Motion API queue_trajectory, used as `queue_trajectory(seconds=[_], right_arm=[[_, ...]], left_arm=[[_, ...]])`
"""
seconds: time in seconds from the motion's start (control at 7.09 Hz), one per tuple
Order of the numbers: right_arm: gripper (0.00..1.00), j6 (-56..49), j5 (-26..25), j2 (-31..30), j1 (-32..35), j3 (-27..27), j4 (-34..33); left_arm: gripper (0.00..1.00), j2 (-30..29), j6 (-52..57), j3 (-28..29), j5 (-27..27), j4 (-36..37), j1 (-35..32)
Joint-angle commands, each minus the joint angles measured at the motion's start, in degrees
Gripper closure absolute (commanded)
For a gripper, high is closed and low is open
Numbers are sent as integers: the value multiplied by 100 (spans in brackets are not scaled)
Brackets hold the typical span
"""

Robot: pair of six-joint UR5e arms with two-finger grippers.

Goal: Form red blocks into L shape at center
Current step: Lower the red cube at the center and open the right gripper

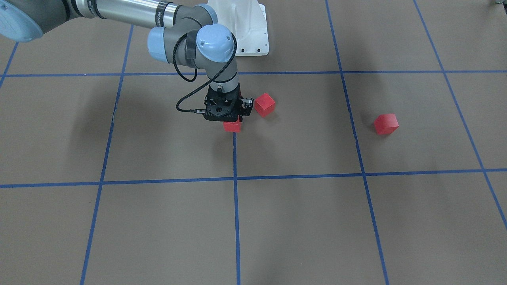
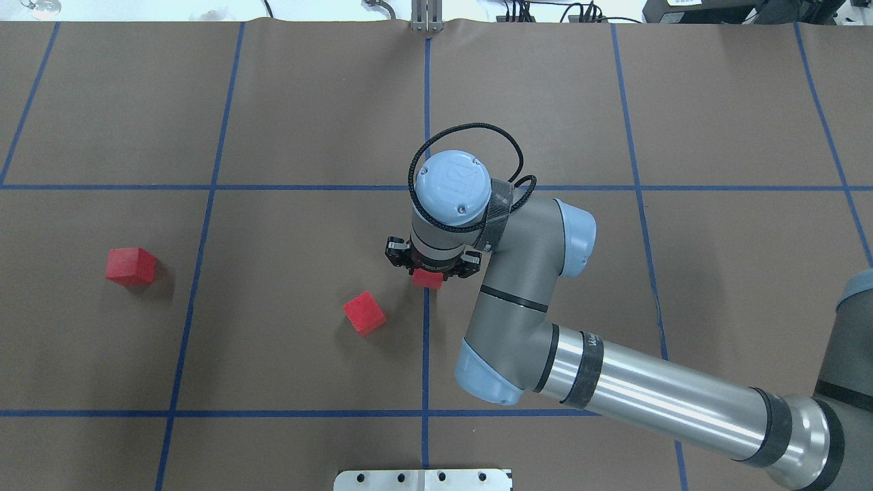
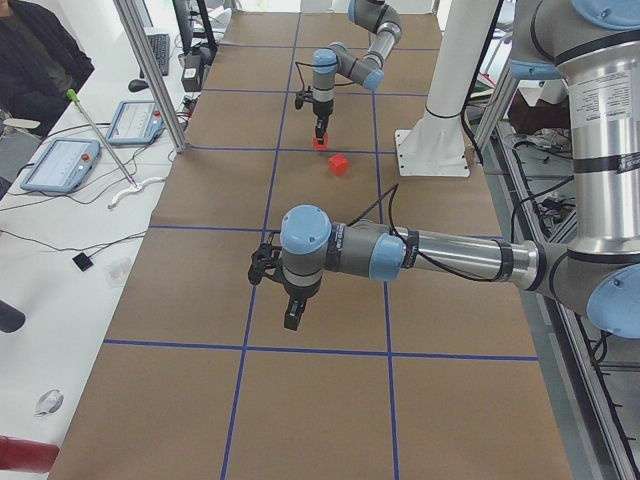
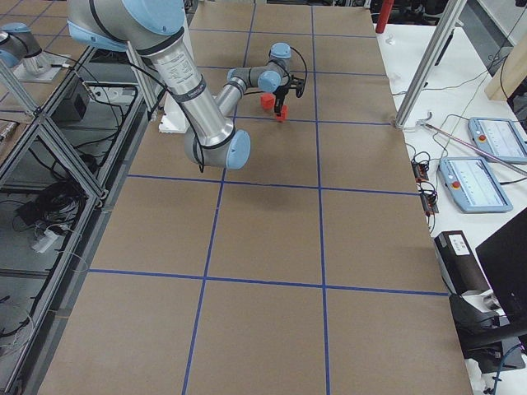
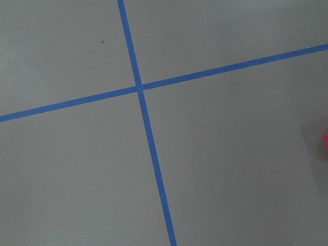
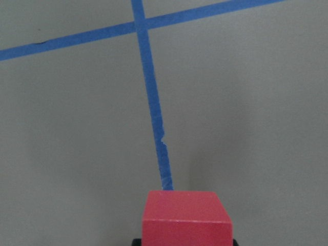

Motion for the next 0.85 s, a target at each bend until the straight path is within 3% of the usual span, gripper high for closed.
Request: queue_trajectory(seconds=[0.0,0.56,0.7], right_arm=[[100,-13,-5,12,-80,-27,-18],[100,-39,-5,38,-115,-97,-27],[95,-57,-5,38,-115,-106,-27]], left_arm=[[0,1,0,0,-33,-5,6],[0,1,0,0,-42,-13,-3],[0,1,0,0,-42,-5,-3]])
